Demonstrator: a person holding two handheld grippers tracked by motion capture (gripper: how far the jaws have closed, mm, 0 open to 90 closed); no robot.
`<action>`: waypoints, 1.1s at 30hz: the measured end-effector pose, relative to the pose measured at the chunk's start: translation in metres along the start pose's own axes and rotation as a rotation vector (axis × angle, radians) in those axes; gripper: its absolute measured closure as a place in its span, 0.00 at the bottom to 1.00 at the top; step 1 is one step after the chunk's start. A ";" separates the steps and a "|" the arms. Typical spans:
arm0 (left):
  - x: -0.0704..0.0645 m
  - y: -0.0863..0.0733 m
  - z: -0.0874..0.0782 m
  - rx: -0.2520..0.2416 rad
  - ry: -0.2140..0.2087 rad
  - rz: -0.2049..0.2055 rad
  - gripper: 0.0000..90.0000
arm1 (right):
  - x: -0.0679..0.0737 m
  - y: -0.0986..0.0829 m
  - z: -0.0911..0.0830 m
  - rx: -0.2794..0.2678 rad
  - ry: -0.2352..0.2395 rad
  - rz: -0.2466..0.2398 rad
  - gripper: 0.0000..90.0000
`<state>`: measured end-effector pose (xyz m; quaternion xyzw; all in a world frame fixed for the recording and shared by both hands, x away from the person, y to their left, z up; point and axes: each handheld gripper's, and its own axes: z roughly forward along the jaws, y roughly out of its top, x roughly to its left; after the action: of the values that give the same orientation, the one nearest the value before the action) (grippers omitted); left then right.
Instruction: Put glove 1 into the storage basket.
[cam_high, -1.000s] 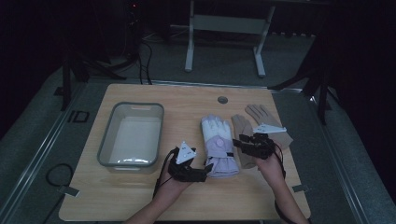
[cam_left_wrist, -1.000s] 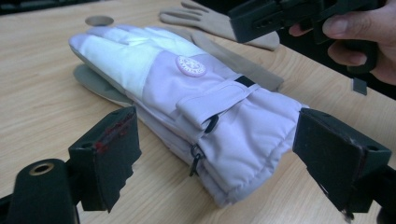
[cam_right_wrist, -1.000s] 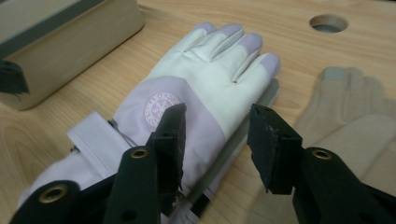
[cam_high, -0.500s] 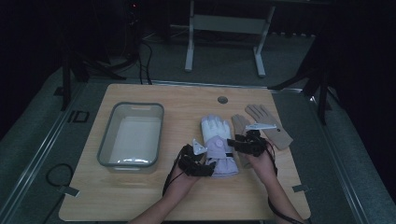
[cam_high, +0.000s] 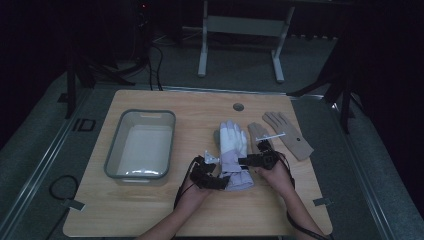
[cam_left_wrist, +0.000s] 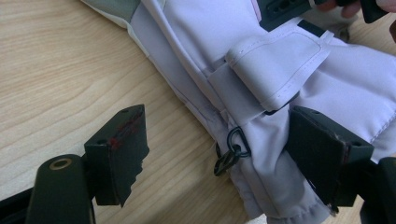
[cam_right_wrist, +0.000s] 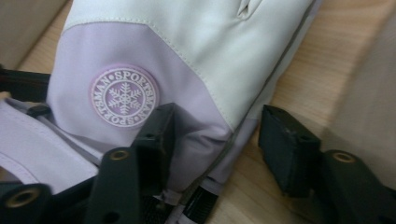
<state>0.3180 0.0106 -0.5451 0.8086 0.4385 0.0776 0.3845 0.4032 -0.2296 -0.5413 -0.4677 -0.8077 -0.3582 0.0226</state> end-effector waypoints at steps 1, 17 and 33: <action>0.001 -0.001 0.001 0.001 -0.005 -0.001 0.24 | -0.001 0.000 0.001 0.004 0.025 0.007 0.61; 0.007 0.005 0.006 0.091 -0.145 -0.038 0.54 | 0.031 -0.003 -0.001 -0.016 -0.164 -0.122 0.86; 0.008 0.005 -0.001 0.054 -0.202 -0.030 0.85 | 0.040 -0.007 -0.005 -0.059 -0.209 -0.144 0.89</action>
<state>0.3257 0.0162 -0.5428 0.8159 0.4114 -0.0219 0.4057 0.3739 -0.2048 -0.5262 -0.4437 -0.8263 -0.3320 -0.1011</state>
